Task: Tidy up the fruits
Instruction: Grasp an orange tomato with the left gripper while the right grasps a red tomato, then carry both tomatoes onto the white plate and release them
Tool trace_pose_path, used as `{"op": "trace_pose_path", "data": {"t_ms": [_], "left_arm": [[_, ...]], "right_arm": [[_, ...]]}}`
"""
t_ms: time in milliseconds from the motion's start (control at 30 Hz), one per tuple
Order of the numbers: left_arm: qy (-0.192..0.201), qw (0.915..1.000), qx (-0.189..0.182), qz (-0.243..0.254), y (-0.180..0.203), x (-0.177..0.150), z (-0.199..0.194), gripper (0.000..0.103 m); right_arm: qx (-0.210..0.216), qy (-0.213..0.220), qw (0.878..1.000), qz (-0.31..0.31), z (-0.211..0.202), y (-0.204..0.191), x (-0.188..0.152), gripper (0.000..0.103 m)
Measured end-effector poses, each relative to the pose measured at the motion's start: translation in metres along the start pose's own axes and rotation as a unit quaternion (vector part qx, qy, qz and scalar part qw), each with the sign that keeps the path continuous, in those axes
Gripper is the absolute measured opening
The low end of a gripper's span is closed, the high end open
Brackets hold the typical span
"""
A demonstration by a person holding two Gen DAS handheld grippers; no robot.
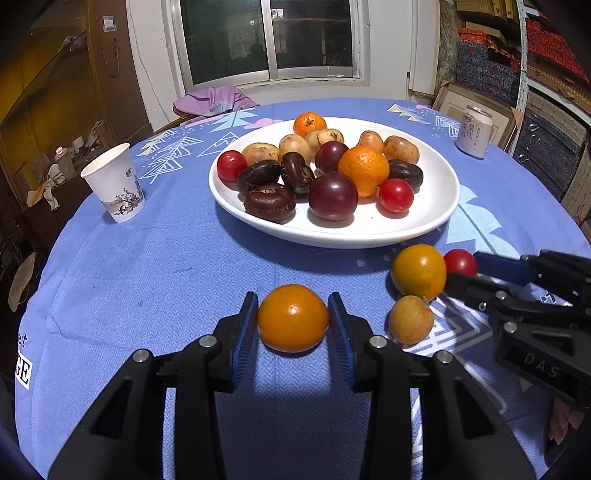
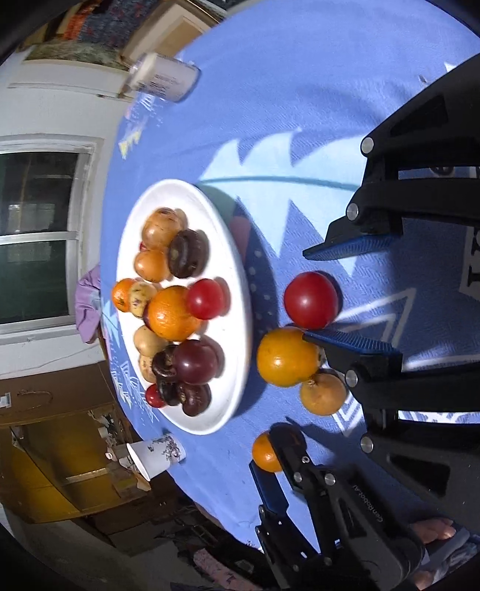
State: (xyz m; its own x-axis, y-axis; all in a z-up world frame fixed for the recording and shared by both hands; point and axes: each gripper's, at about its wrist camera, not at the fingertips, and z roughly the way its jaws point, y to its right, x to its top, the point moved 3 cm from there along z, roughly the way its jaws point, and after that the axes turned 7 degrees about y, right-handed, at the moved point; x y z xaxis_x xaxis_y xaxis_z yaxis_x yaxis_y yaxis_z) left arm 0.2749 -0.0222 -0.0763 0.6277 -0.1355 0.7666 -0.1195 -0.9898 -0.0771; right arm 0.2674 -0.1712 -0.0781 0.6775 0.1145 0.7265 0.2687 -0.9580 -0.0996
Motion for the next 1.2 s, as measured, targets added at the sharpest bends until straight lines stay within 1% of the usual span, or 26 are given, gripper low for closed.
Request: {"op": "trace_pose_path", "data": {"t_ms": [33, 133, 300, 367, 400, 433, 500, 533, 567, 633, 733, 800, 833, 867, 933, 967, 1000, 1033, 1067, 1133, 1200], "left_arm": [[0.0, 1.0, 0.0, 0.0, 0.0, 0.0, 0.0, 0.039], [0.0, 1.0, -0.001, 0.001, 0.001, 0.0, 0.0, 0.039], [0.004, 1.0, -0.001, -0.002, 0.0, 0.0, -0.002, 0.038], [0.029, 0.9995, 0.007, -0.009, -0.004, 0.003, -0.017, 0.038], [0.041, 0.9991, 0.003, -0.013, -0.007, 0.005, -0.025, 0.038], [0.055, 0.9982, -0.001, -0.025, -0.012, 0.01, -0.036, 0.038], [0.069, 0.9968, 0.002, -0.041, -0.02, 0.023, -0.048, 0.038], [0.074, 0.9965, -0.003, -0.039, -0.022, 0.035, -0.054, 0.038], [0.08, 0.9962, -0.003, -0.034, -0.024, 0.047, -0.059, 0.038], [0.103, 0.9943, 0.013, -0.026, -0.028, 0.078, -0.071, 0.038], [0.125, 0.9914, 0.009, -0.036, -0.03, 0.117, -0.077, 0.038], [0.13, 0.9907, 0.005, -0.04, -0.025, 0.13, -0.069, 0.038], [0.126, 0.9911, -0.002, -0.044, -0.019, 0.132, -0.059, 0.038], [0.119, 0.9917, -0.009, -0.047, -0.016, 0.132, -0.051, 0.038], [0.093, 0.9942, -0.02, -0.049, -0.005, 0.125, -0.023, 0.038], [0.08, 0.9955, -0.021, -0.046, 0.0, 0.121, -0.009, 0.038], [0.07, 0.9965, -0.021, -0.04, 0.005, 0.117, 0.004, 0.038], [0.057, 0.9977, -0.02, -0.033, 0.01, 0.113, 0.018, 0.038], [0.047, 0.9983, -0.019, -0.028, 0.012, 0.108, 0.028, 0.038], [0.03, 0.9989, -0.023, -0.026, 0.013, 0.1, 0.044, 0.039], [0.038, 0.9989, -0.012, -0.023, 0.012, 0.099, 0.048, 0.038]], "right_arm": [[0.006, -0.005, 1.0, -0.001, 0.001, -0.002, -0.001, 0.031], [0.002, 0.0, 1.0, -0.013, 0.0, -0.008, -0.002, 0.031], [0.002, 0.008, 1.0, 0.007, -0.006, -0.001, -0.003, 0.03], [0.008, 0.018, 1.0, 0.018, -0.015, 0.002, -0.004, 0.03], [0.012, 0.032, 0.999, 0.024, -0.025, 0.003, -0.003, 0.03], [0.018, 0.054, 0.998, 0.032, -0.039, 0.005, 0.001, 0.03], [0.03, 0.092, 0.994, 0.044, -0.067, 0.009, 0.016, 0.03], [0.033, 0.103, 0.993, 0.046, -0.077, 0.011, 0.024, 0.03], [0.034, 0.121, 0.991, 0.042, -0.092, 0.012, 0.04, 0.03], [0.028, 0.156, 0.987, 0.032, -0.117, 0.015, 0.076, 0.03], [0.02, 0.182, 0.983, 0.03, -0.127, 0.019, 0.12, 0.03], [0.024, 0.184, 0.982, 0.041, -0.113, 0.022, 0.145, 0.03], [0.029, 0.177, 0.982, 0.051, -0.097, 0.025, 0.154, 0.03], [0.03, 0.17, 0.983, 0.056, -0.083, 0.026, 0.159, 0.03], [0.029, 0.149, 0.986, 0.066, -0.048, 0.027, 0.164, 0.03], [0.028, 0.132, 0.988, 0.072, -0.022, 0.028, 0.164, 0.03], [0.029, 0.12, 0.99, 0.075, -0.006, 0.029, 0.163, 0.03], [0.029, 0.111, 0.991, 0.075, 0.007, 0.028, 0.161, 0.03], [0.027, 0.095, 0.992, 0.072, 0.025, 0.027, 0.158, 0.03], [0.026, 0.069, 0.995, 0.06, 0.048, 0.024, 0.152, 0.03], [0.024, 0.054, 0.997, 0.057, 0.064, 0.023, 0.146, 0.03]]}}
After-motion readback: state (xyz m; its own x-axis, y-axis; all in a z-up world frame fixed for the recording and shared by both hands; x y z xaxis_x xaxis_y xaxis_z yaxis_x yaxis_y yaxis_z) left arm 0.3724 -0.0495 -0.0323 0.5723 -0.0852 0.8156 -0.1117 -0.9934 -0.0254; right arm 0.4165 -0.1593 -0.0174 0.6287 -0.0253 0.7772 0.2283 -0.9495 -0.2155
